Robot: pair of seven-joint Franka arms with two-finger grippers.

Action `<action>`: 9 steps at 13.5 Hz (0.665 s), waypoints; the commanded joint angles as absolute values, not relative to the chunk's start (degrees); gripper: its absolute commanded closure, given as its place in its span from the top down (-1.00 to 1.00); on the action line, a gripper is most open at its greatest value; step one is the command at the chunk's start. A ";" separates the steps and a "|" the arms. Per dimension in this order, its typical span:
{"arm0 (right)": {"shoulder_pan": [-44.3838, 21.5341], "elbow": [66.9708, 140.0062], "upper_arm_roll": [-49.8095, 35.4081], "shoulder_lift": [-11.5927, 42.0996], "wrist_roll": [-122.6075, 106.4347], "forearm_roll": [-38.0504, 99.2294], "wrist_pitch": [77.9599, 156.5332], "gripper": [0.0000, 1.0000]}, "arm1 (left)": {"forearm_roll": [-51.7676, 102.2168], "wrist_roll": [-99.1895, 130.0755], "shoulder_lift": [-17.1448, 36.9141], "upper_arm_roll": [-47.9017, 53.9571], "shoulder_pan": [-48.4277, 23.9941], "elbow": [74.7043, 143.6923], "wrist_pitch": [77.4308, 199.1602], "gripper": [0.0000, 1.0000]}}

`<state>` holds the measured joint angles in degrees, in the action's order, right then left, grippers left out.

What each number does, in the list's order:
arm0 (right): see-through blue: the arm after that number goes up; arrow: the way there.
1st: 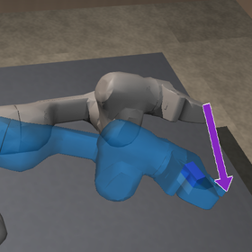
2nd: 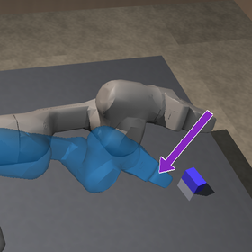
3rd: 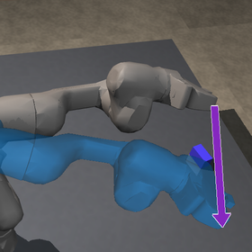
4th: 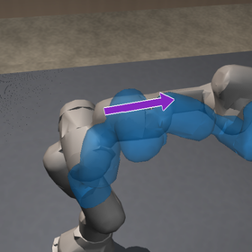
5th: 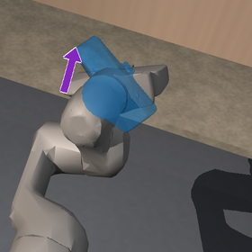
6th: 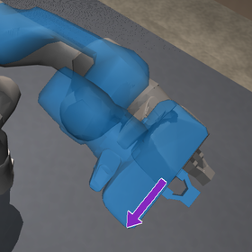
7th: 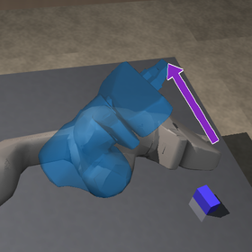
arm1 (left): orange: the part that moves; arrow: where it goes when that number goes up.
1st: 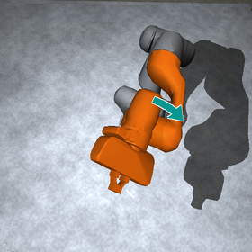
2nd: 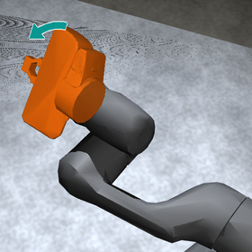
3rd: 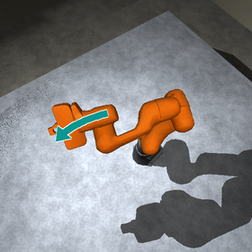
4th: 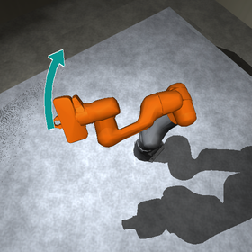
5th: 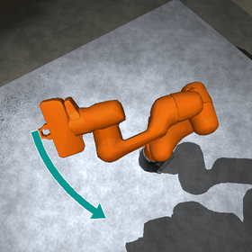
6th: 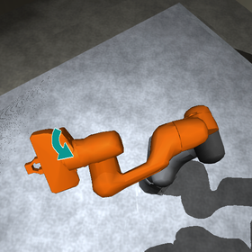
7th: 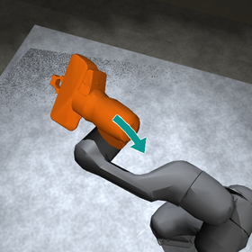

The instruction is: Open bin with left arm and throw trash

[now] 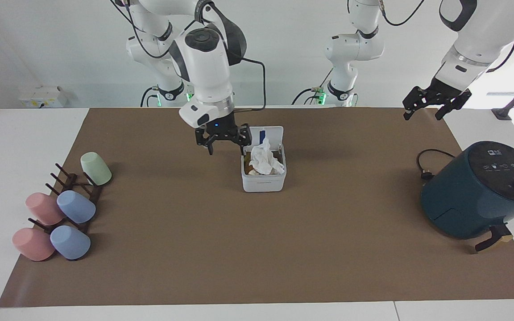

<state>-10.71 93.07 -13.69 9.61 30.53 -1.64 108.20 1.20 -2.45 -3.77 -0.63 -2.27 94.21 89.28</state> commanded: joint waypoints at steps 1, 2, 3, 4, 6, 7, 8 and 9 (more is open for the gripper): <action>-4.24 85.46 -14.41 9.58 23.93 -2.37 96.03 1.00 | 0.09 -2.99 -3.87 -0.09 -1.67 93.95 88.77 1.00; -2.57 83.43 -14.33 9.06 21.56 -2.37 91.45 1.00 | 0.09 -2.99 -3.87 -0.09 -1.67 93.96 88.77 1.00; -0.03 83.06 -14.07 7.31 19.01 -2.03 87.93 1.00 | 0.09 -3.08 -3.95 -0.09 -1.67 94.22 88.77 1.00; 2.70 83.93 -13.89 5.21 16.03 -1.93 86.85 1.00 | 0.09 -3.08 -4.04 -0.09 -1.67 94.39 88.94 1.00; 3.08 85.25 -10.40 3.35 11.01 -2.11 83.08 1.00 | 0.09 -3.08 -4.04 -0.09 -1.67 94.39 88.95 1.00; 1.16 87.08 -6.63 1.77 10.03 -2.02 82.53 1.00 | 0.09 -3.08 -4.04 -0.09 -1.67 94.39 88.95 1.00; -0.34 90.14 -3.72 -0.07 8.37 -2.02 82.96 1.00 | 0.09 -3.08 -4.04 -0.09 -1.67 94.39 88.60 1.00; -0.35 92.87 -2.73 -1.57 5.74 -2.02 82.97 1.00 | 0.09 -3.08 -4.04 -0.09 -1.67 94.39 88.77 1.00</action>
<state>1.33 85.94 -5.71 2.33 9.40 -1.65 82.11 1.20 -2.45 -3.77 -0.63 -2.27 94.24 89.28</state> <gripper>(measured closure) 0.000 0.000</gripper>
